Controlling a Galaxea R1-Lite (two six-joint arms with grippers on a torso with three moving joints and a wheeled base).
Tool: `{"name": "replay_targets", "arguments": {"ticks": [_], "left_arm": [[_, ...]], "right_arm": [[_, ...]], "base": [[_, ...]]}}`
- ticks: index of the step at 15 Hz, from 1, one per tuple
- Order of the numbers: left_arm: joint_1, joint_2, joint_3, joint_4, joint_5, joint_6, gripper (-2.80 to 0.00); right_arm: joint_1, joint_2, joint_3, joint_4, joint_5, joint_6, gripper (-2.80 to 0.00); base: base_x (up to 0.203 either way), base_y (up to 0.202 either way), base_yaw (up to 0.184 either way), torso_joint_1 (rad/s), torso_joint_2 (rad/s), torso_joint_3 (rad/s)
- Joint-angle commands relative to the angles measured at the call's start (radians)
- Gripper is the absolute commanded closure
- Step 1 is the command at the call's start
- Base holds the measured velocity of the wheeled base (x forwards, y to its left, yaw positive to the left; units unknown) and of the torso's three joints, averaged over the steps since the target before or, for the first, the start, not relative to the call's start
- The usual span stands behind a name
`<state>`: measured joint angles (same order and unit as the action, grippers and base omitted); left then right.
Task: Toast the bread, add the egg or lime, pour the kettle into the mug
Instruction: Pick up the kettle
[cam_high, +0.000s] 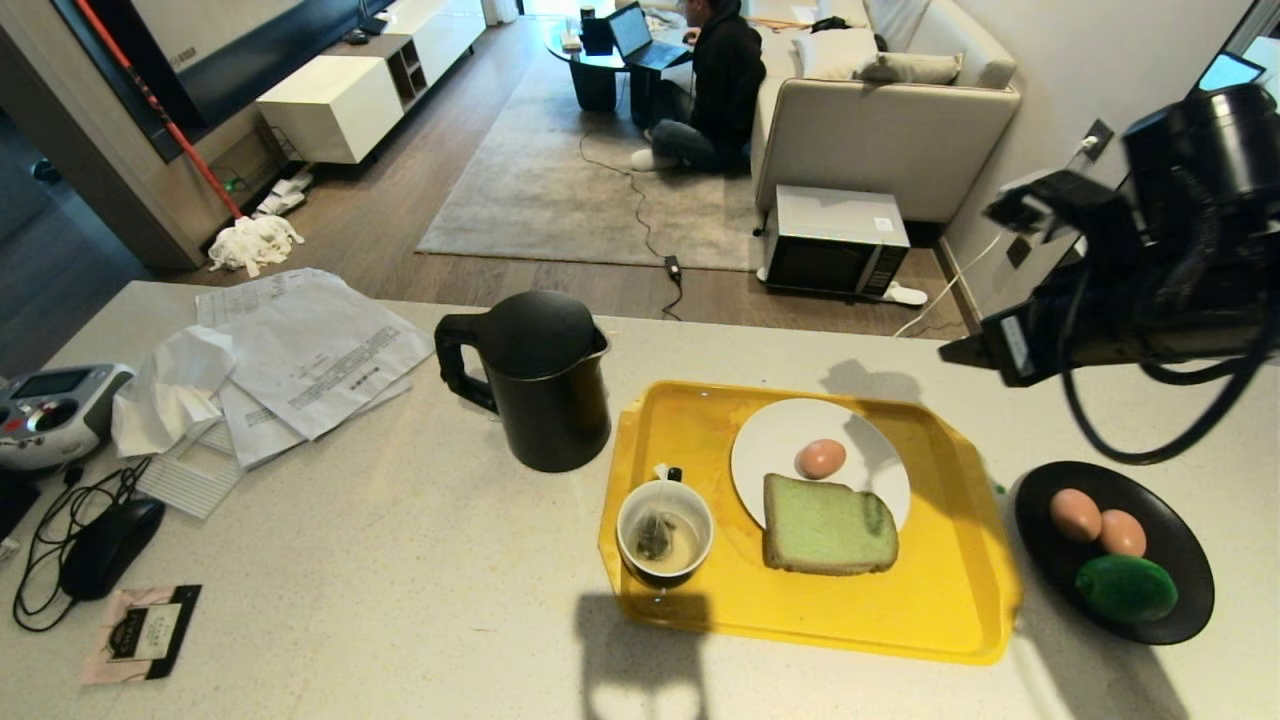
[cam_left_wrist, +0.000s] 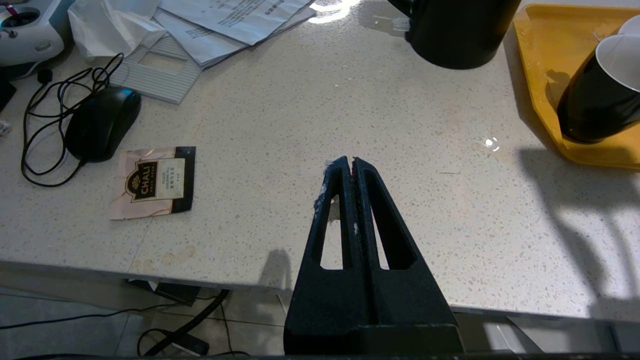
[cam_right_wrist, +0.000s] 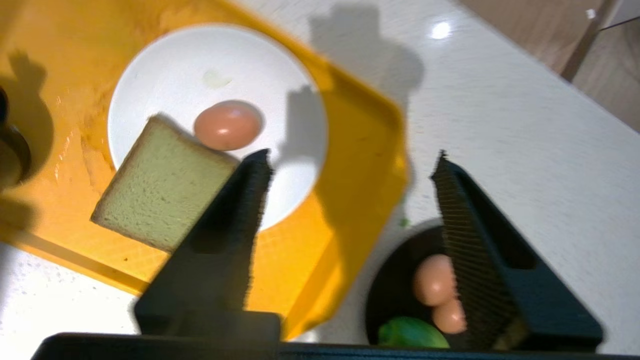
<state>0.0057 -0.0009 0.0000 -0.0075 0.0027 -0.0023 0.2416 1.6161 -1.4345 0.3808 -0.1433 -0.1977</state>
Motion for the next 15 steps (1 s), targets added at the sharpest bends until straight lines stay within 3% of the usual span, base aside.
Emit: {"name": "replay_targets", "arguments": {"ticks": [1,5,7,10,15], "left_arm": [[0.000,-0.001,0.000,0.000,0.000,-0.001,0.00],[0.000,0.000,0.000,0.000,0.000,-0.001,0.00],[0.000,-0.001,0.000,0.000,0.000,-0.001,0.00],[0.000,-0.001,0.000,0.000,0.000,-0.001,0.00],[0.000,0.001,0.000,0.000,0.000,-0.001,0.00]], "right_arm": [[-0.122,-0.206,0.044,0.002,0.073,0.011,0.00],[-0.325,-0.452,0.140,-0.003,0.266,0.065,0.00],[-0.356,-0.580,0.211,-0.015,0.296,0.117,0.00],[-0.369,-0.767,0.372,-0.116,0.279,0.189,0.00],[-0.372,-1.085,0.655,-0.272,0.182,0.210,0.00]], "base": [[0.000,0.000,0.000,0.000,0.00,0.000],[0.000,0.000,0.000,0.000,0.00,0.000],[0.000,0.000,0.000,0.000,0.00,0.000],[0.000,0.000,0.000,0.000,0.00,0.000],[0.000,0.000,0.000,0.000,0.00,0.000]]}}
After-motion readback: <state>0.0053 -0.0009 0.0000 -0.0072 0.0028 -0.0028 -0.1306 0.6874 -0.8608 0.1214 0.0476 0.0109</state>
